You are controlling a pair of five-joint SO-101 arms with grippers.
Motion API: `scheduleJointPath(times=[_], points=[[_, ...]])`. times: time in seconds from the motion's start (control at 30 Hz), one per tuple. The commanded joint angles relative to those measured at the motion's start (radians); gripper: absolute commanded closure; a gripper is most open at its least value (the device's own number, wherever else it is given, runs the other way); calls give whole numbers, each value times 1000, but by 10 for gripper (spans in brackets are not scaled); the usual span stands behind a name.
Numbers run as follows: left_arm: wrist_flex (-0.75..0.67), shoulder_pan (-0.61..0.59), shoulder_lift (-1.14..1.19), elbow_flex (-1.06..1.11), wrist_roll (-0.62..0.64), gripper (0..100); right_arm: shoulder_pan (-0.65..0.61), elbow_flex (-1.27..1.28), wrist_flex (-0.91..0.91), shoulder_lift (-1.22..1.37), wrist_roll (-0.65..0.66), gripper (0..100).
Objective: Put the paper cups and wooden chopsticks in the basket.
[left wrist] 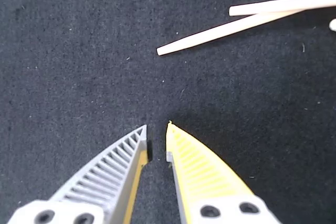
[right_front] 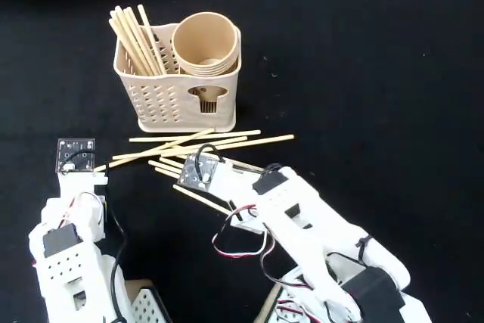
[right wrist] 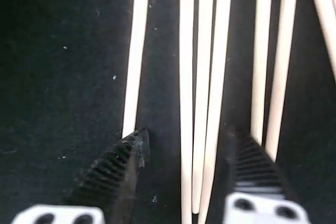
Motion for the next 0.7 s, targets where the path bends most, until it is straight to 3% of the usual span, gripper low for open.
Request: scheduleJointPath(times=[0.0, 0.07, 0.67], points=[[-20, 5, 3, -2, -2, 917, 5, -24, 0, -1, 12, 928], [-20, 5, 3, -2, -2, 917, 5, -24, 0, -1, 12, 990], [-20, 5, 3, -2, -2, 917, 11, -209, 184, -2, 0, 986]])
